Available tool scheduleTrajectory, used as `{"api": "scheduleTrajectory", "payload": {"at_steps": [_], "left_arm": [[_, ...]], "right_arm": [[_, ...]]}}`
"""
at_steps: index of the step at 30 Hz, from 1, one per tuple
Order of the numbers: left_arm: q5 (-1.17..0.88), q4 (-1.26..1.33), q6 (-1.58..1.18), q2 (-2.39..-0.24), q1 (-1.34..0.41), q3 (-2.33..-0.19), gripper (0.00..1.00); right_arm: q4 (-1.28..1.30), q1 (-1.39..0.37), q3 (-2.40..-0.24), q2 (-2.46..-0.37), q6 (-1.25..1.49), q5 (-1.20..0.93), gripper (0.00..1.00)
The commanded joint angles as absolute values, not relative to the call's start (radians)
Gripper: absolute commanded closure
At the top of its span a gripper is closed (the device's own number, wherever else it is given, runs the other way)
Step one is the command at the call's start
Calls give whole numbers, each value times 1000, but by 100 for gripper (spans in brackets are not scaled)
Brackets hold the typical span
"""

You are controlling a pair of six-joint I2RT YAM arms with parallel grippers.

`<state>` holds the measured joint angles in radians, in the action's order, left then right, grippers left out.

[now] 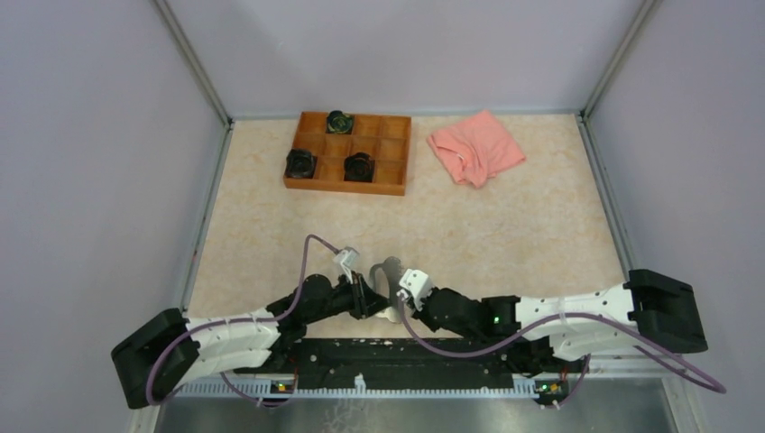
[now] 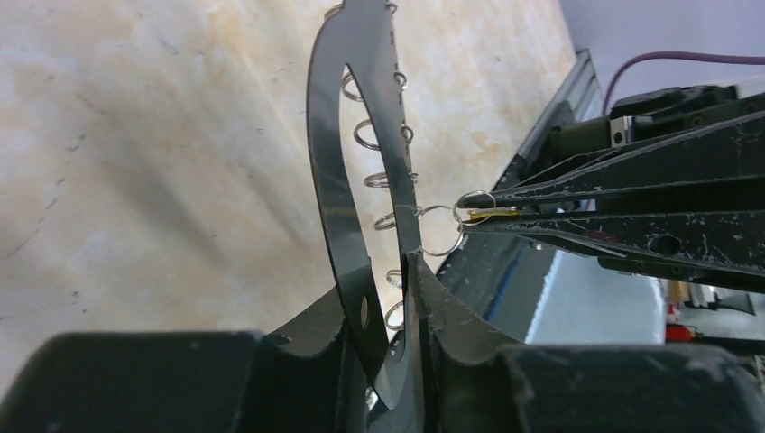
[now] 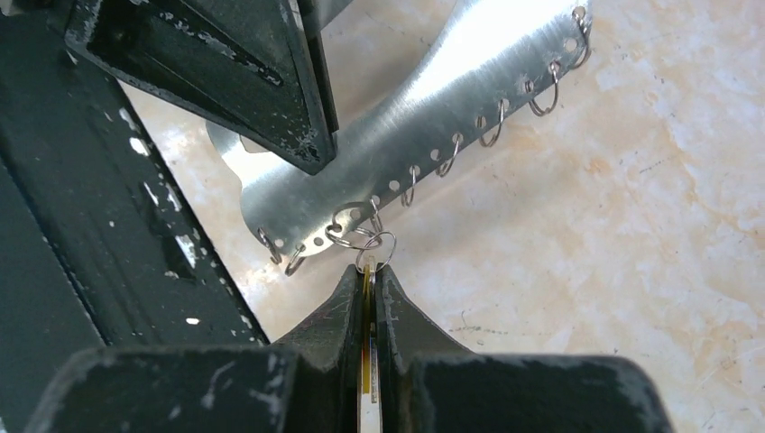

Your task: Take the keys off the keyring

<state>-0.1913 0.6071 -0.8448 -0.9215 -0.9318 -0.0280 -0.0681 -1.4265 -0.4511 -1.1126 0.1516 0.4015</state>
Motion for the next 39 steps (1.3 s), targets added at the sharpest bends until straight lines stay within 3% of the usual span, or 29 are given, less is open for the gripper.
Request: {"api": "scheduleTrajectory", "payload": {"at_steps": [1, 18, 27, 34, 39], "left_arm": [[-84, 630, -762, -961, -954, 44, 72], [-52, 537, -674, -856, -957, 39, 44], [-41, 479, -694, -724, -973, 77, 40], [111, 342, -729, -611, -1005, 102, 24], [234, 201, -802, -538, -1008, 96, 18]], "right_arm": [[-115, -1425, -498, -1135, 78, 494, 100], [-251, -1425, -426, -1131, -79, 570, 100], [-257, -1434, -435, -1128, -146, 591, 100], [-300, -1451, -430, -1100, -206, 665, 100], [-352, -1454, -416, -1094, -270, 647, 100]]}}
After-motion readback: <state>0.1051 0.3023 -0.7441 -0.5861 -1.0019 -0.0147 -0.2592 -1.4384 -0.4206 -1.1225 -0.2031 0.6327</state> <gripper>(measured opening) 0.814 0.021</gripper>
